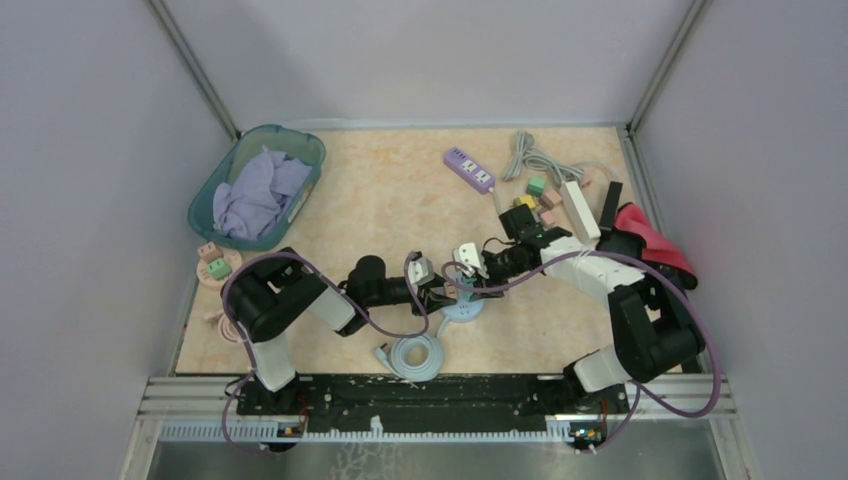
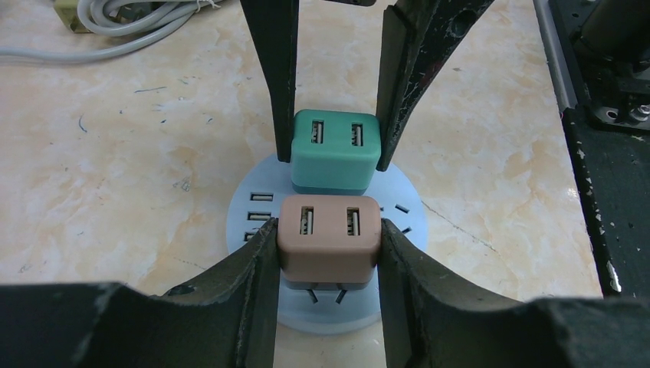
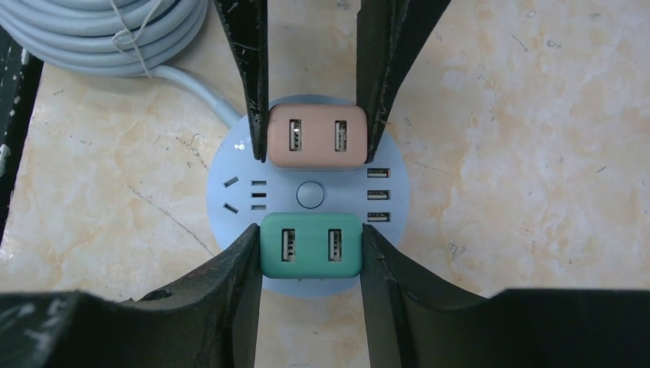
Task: Pull the plug off the socket
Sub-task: Remove the plug from the socket.
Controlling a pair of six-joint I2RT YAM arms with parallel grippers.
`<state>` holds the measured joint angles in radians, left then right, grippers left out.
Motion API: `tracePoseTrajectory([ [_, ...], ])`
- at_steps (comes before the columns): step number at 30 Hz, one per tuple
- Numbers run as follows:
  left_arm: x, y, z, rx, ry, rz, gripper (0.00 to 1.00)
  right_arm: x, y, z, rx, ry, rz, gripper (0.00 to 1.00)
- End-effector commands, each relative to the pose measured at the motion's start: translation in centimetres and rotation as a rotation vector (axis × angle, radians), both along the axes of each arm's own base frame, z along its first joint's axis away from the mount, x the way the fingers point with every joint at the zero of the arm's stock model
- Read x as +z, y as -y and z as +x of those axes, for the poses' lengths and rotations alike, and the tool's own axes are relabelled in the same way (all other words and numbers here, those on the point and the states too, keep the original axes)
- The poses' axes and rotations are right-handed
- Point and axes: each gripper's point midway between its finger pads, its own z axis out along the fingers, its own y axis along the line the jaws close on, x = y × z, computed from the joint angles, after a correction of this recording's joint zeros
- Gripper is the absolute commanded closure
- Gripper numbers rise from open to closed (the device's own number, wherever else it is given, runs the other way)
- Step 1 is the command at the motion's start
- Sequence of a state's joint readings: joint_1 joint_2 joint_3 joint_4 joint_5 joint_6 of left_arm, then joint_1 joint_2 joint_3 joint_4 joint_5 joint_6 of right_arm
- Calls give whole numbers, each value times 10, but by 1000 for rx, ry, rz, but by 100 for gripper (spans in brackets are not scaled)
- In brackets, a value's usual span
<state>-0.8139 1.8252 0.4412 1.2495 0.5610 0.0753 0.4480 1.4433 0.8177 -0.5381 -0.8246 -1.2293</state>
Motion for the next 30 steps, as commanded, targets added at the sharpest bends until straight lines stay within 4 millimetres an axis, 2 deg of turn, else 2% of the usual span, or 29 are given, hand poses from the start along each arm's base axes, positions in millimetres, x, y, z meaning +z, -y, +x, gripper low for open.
tracePoseTrajectory([
  [1,-24,-4,-3,15,-58,67,100,35,-33,-3,13,-12,171,100],
  [5,-25,-4,-4,14,-58,70,100,42,-34,16,-90,16,176,100],
  [10,-25,-5,-4,16,-56,72,100,37,-20,25,-113,28,139,100],
  [13,-24,-5,-4,17,-55,73,100,36,-12,19,-65,45,128,100],
  [17,-23,-5,-3,18,-51,75,100,33,-10,-4,46,38,143,100],
  [21,-22,-4,-2,17,-47,78,100,32,-19,-18,83,-13,174,100],
  [25,-23,-4,-1,16,-50,87,100,40,-39,-18,66,-33,209,100],
  [30,-25,-5,-2,17,-55,96,100,51,-45,-2,-24,-33,222,100],
])
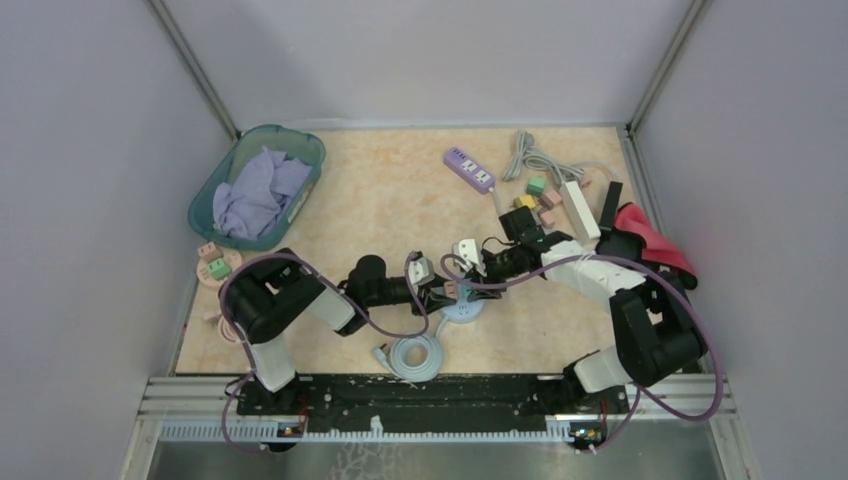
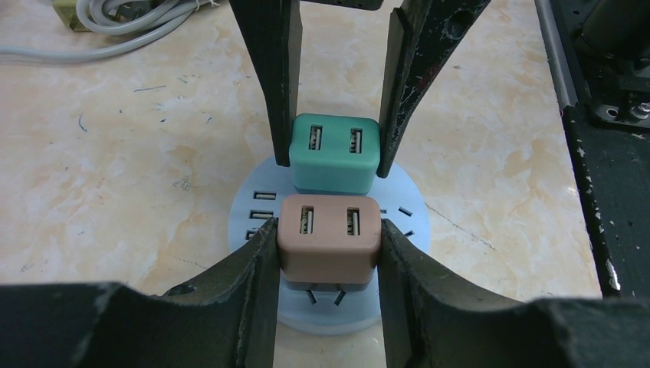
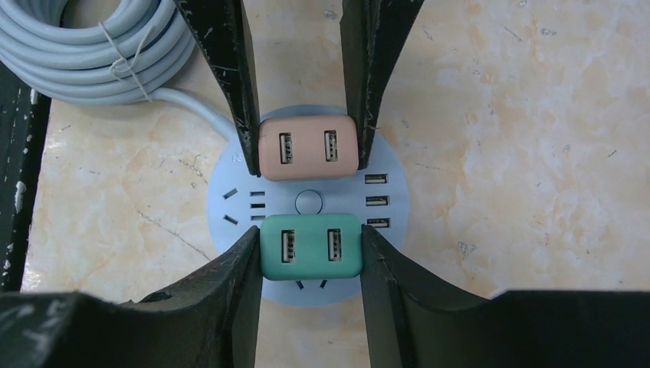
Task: Pull the plug off the socket
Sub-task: Remove the plug from the socket.
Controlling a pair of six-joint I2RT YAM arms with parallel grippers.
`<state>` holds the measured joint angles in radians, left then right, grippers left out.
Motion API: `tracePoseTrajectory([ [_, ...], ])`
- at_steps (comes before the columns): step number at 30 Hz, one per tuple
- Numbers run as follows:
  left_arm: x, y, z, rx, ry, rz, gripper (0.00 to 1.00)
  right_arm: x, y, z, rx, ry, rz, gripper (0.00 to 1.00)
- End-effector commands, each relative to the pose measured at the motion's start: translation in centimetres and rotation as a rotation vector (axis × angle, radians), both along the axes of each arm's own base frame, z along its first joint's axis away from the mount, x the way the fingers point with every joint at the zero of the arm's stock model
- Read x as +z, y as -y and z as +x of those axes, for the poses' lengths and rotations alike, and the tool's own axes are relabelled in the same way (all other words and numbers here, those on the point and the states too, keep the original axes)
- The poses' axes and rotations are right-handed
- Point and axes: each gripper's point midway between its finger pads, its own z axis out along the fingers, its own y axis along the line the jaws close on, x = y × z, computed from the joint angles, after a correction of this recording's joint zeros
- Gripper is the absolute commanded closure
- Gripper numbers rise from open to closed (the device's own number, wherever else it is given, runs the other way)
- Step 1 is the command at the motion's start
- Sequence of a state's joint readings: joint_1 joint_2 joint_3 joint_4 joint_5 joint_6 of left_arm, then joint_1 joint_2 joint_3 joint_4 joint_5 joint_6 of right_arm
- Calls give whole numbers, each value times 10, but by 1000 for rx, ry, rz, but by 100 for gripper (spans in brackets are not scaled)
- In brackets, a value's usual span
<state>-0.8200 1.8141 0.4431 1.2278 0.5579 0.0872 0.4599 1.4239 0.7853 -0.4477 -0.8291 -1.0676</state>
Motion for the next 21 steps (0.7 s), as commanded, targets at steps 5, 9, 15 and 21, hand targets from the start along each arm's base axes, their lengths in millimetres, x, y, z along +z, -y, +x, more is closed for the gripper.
tracePoseTrajectory([
  [5,-27,-7,0,25,-59,95,100,52,-21,10,24,39,204,100],
  [9,-29,-7,0,25,-59,100,100,49,-6,9,50,66,193,100],
  [15,-30,-6,0,23,-62,102,100,42,-3,-12,154,63,198,100],
  [21,-33,-5,0,19,-73,110,100,44,-21,-18,160,46,223,100],
])
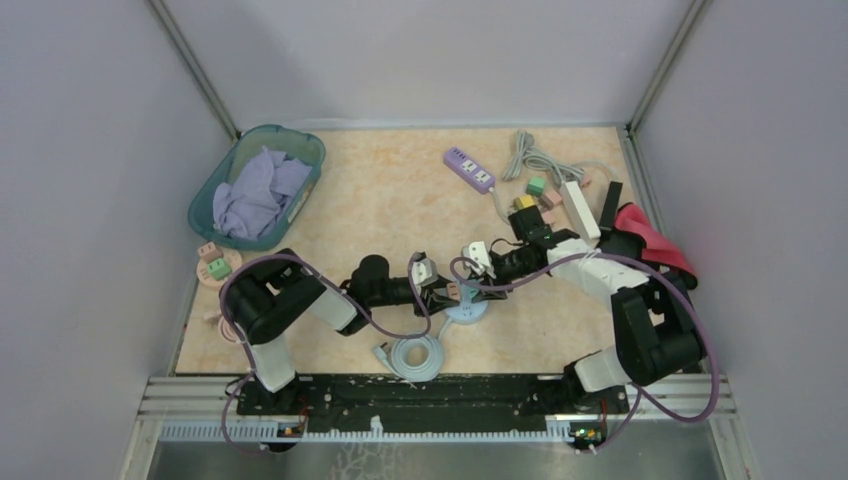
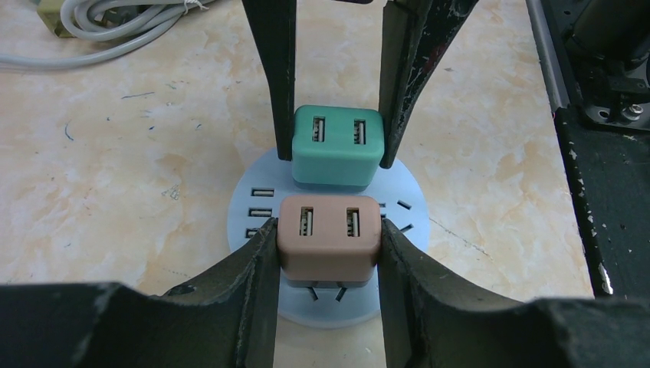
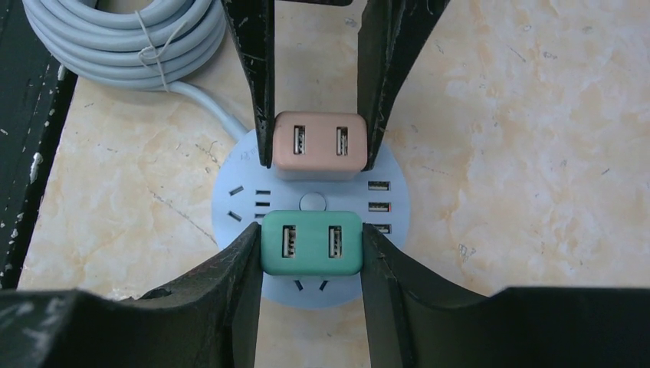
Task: Pull the plug off the socket
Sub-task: Remove the plug from the socket.
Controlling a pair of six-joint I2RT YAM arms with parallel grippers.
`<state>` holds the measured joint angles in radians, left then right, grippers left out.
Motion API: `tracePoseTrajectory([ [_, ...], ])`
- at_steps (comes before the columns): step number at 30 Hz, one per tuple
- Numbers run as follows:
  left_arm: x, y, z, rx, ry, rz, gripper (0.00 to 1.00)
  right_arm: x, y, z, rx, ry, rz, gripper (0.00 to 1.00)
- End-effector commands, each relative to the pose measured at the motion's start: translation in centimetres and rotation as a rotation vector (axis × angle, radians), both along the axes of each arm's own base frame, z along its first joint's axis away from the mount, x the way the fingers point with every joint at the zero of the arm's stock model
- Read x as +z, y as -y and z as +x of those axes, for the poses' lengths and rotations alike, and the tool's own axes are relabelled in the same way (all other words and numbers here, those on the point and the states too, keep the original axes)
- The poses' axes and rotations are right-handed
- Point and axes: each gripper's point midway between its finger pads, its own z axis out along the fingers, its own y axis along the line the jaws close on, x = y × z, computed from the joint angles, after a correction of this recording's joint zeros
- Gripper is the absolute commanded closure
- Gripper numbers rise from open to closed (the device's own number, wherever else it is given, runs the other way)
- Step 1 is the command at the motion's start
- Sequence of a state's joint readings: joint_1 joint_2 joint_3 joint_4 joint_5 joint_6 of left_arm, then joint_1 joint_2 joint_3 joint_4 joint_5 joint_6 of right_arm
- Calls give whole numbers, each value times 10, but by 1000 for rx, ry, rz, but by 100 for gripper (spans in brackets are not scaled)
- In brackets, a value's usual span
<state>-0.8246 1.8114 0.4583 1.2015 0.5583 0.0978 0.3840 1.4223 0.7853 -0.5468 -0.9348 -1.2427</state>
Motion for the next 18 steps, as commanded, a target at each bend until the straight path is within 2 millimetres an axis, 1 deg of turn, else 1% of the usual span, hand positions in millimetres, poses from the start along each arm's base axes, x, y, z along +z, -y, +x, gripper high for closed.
tracePoseTrajectory([
  [1,-34,-9,-1,26,-78,103,100,42,-37,-12,81,31,163,100],
  [4,-35,-9,-1,27,-81,106,100,51,-43,-7,47,9,173,100],
  [6,-35,-10,-2,28,-82,108,100,55,-41,-2,39,16,170,100],
  [11,-37,-11,-2,28,-86,111,100,58,-19,7,29,32,167,100],
  [14,-38,-11,-2,29,-87,112,100,56,-9,6,40,45,155,100],
  [16,-37,-11,-2,28,-86,110,100,56,-8,3,57,53,155,100],
  [18,-36,-10,-2,28,-85,108,100,57,-11,-6,86,43,193,100],
])
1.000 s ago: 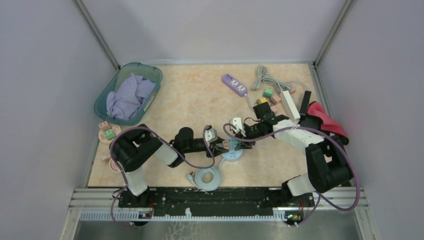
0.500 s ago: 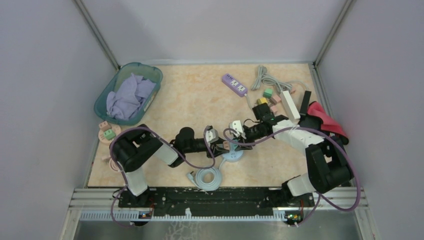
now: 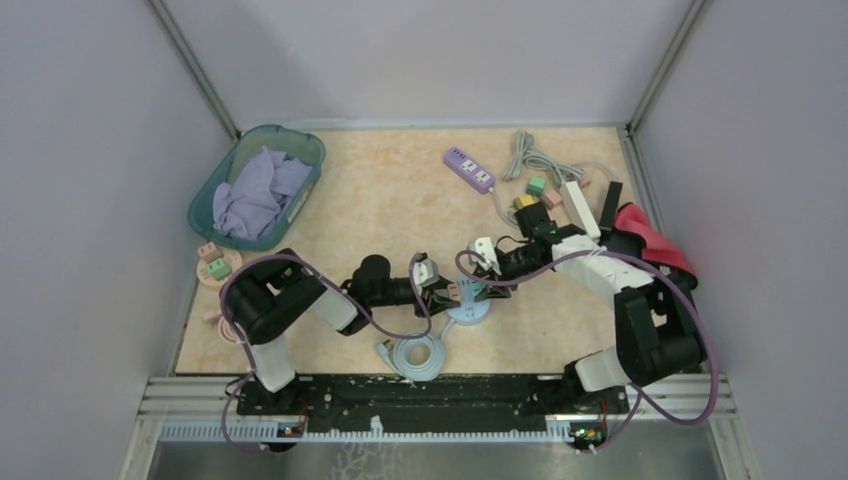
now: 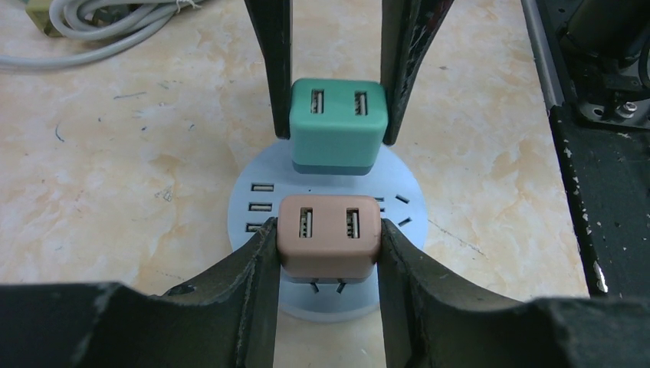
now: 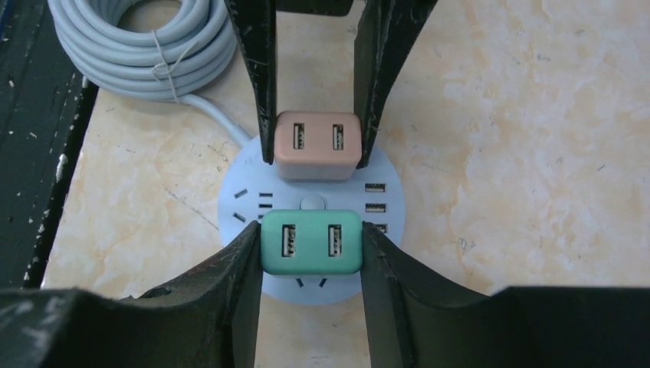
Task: Pull the plug off the socket
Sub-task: Remove the plug from the socket.
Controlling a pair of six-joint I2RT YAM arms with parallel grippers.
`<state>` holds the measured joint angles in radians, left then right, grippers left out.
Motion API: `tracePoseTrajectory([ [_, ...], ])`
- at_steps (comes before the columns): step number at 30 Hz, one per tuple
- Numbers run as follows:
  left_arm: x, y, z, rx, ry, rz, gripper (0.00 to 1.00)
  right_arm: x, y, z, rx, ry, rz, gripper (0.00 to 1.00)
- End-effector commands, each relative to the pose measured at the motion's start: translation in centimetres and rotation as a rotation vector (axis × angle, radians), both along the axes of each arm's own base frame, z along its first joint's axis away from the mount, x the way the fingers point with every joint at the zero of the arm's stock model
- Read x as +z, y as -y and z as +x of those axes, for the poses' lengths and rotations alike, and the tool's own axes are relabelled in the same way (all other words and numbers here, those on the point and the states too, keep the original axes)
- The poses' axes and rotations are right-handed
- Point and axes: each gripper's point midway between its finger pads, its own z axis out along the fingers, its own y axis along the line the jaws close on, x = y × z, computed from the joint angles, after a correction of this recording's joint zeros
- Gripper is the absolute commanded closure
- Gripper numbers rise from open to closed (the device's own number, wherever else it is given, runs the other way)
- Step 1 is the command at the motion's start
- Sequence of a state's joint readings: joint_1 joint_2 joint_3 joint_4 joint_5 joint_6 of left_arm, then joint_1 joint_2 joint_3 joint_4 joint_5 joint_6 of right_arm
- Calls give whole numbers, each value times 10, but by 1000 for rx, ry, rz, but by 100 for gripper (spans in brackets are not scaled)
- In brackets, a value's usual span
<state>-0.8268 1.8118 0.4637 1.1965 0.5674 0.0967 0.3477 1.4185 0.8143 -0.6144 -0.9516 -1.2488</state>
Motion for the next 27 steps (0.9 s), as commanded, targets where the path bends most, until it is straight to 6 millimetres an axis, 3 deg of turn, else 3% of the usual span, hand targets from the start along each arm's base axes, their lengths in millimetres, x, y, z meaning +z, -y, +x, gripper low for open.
tracePoseTrajectory([
  [1,-36,-11,0,39,-81,109,100,51,-22,-12,124,71,207,100],
  [9,-36,-12,0,41,-83,114,100,58,-41,-19,144,54,220,100],
  [27,-33,-10,1,42,-90,112,99,105,-1,22,-74,45,307,100],
])
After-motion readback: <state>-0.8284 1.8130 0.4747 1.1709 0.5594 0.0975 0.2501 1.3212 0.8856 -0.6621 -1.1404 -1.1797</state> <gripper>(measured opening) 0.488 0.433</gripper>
